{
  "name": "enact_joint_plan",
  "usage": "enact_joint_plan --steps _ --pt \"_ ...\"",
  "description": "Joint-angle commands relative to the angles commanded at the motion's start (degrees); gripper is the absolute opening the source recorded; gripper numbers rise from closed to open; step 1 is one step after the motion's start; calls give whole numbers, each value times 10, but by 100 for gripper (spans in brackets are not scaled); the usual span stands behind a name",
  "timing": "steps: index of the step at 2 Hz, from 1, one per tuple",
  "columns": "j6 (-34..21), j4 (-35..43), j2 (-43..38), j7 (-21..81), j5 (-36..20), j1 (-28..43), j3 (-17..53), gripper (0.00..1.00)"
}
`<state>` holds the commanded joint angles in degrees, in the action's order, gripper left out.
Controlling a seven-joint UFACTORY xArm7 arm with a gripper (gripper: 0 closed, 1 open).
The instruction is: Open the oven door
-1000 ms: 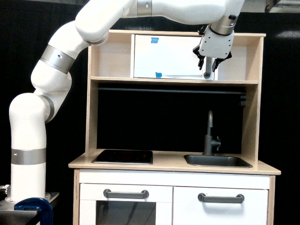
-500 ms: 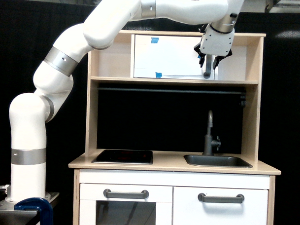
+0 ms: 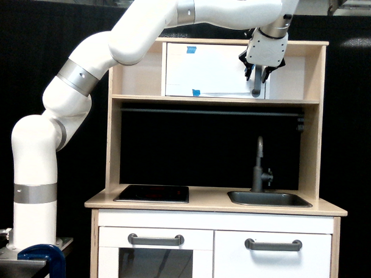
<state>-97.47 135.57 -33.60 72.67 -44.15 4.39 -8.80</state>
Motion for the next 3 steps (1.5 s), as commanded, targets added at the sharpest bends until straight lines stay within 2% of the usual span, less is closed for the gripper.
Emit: enact_joint_plan --steps 1,2,3 --pt "-2 13 -8 -6 6 -2 -9 100" --pt "-7 20 -10 -8 7 -6 -12 0" --pt "-2 -10 7 4 8 -18 -18 0"
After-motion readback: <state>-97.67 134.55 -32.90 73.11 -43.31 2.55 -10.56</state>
